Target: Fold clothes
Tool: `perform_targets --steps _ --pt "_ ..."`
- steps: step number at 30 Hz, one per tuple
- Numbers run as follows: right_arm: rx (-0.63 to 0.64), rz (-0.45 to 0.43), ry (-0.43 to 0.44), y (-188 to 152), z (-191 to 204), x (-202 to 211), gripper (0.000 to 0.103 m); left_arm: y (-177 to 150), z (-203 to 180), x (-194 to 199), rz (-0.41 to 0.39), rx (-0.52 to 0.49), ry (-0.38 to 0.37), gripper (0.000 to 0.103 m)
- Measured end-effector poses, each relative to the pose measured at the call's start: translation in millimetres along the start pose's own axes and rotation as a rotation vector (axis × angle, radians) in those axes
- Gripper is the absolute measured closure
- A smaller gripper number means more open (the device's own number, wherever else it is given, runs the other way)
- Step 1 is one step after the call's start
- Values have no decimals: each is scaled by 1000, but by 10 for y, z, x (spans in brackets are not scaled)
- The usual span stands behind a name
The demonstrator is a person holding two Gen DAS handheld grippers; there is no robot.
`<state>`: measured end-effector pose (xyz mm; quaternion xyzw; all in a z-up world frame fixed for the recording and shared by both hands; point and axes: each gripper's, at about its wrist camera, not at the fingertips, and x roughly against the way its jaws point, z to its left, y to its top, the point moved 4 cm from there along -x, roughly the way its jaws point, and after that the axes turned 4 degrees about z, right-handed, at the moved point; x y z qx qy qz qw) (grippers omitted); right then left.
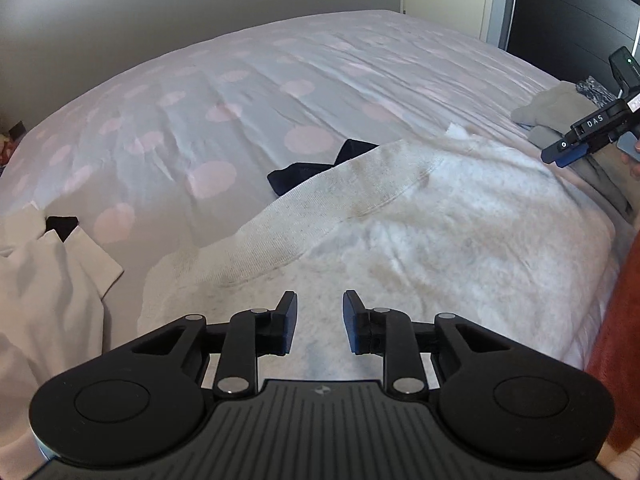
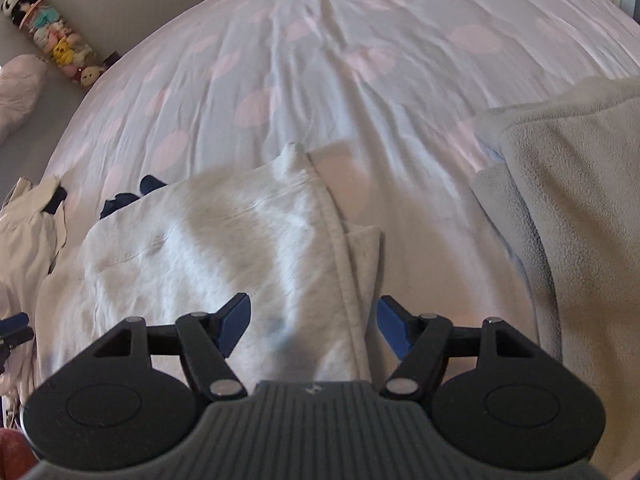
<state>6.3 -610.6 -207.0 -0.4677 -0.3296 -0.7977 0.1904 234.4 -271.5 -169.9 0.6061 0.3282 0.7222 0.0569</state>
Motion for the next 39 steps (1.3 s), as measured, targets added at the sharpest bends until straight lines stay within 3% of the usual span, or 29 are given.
perform_targets --steps 3,10,15,18,22,31,39 --pt "-9 15 -4 58 -62 -158 31 -41 118 -186 26 51 13 80" --pt "-45 65 11 73 -179 -518 29 -207 250 -413 123 59 144 76" --pt "-1 64 -36 67 -84 -600 30 -304 379 -374 121 127 114 74" --pt "11 65 -45 63 -4 -586 45 -325 424 -364 117 149 113 74" --pt "4 65 -24 58 118 -534 83 -354 483 -350 112 178 111 73" --pt "137 51 -110 78 564 -182 88 -498 567 -168 95 224 78 73" --pt "267 34 -57 99 1355 399 89 -575 730 21 33 300 40 73"
